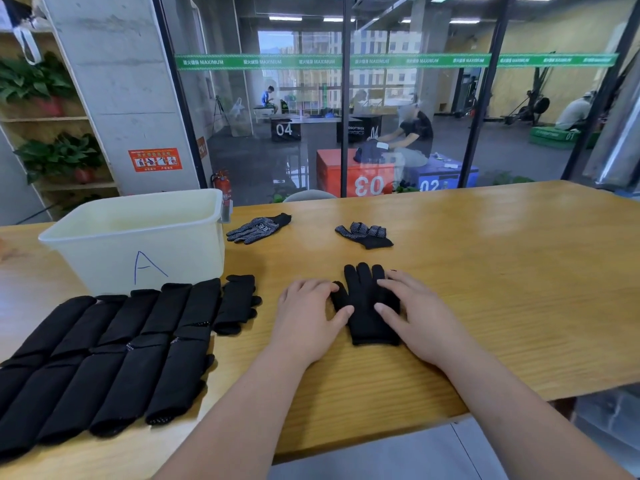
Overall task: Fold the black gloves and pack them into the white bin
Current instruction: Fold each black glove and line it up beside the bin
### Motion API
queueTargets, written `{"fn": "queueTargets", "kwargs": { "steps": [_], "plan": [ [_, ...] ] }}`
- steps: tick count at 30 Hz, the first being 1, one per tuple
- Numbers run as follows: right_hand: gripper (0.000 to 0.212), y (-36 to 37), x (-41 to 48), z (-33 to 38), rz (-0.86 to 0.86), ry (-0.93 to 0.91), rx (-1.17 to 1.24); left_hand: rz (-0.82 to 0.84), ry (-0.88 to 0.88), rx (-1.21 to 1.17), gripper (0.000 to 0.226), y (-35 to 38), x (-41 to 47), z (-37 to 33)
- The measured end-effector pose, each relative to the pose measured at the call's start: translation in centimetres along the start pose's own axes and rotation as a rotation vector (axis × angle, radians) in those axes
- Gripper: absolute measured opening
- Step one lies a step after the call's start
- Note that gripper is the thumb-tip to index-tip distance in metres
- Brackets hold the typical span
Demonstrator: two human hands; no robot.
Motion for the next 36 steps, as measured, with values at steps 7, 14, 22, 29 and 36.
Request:
{"fn": "queueTargets", "kwargs": {
  "steps": [7,14,22,29,36],
  "plan": [
    [0.028,0.1,-0.2,-0.1,-0.046,-0.033,0.025,0.125,0.170,-0.094,0.045,-0.1,-1.0,-1.2],
    [0.015,-1.0,-0.7,0.3,-0.108,-0.151,0.197,-0.033,0.149,-0.133,0.027,-0.7,-0.8,-0.5],
    [0.025,-0.5,-0.6,0.6,-0.084,-0.202,0.072,0.046,0.152,-0.212,0.022,-0.7,-1.2,-1.0],
    [0.022,-0.7,-0.6,0.8,-0.135,-0.172,0.063,0.048,0.149,-0.202,0.035,-0.7,-1.1,-0.9],
    [0.029,-1.0,-0.9,0.9,-0.135,-0.173,0.102,0.035,0.082,-0.268,0.014,-0.9,-0.9,-0.4]
  ]
}}
Point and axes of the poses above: each hand's wrist, its own x-axis towards the middle knuckle, its own y-axis out of the palm, z = x × y, the point moved 5 cm from there along x, towards the middle knuckle, and after that the axes turned 7 degrees about -x, right-handed, at the moved point
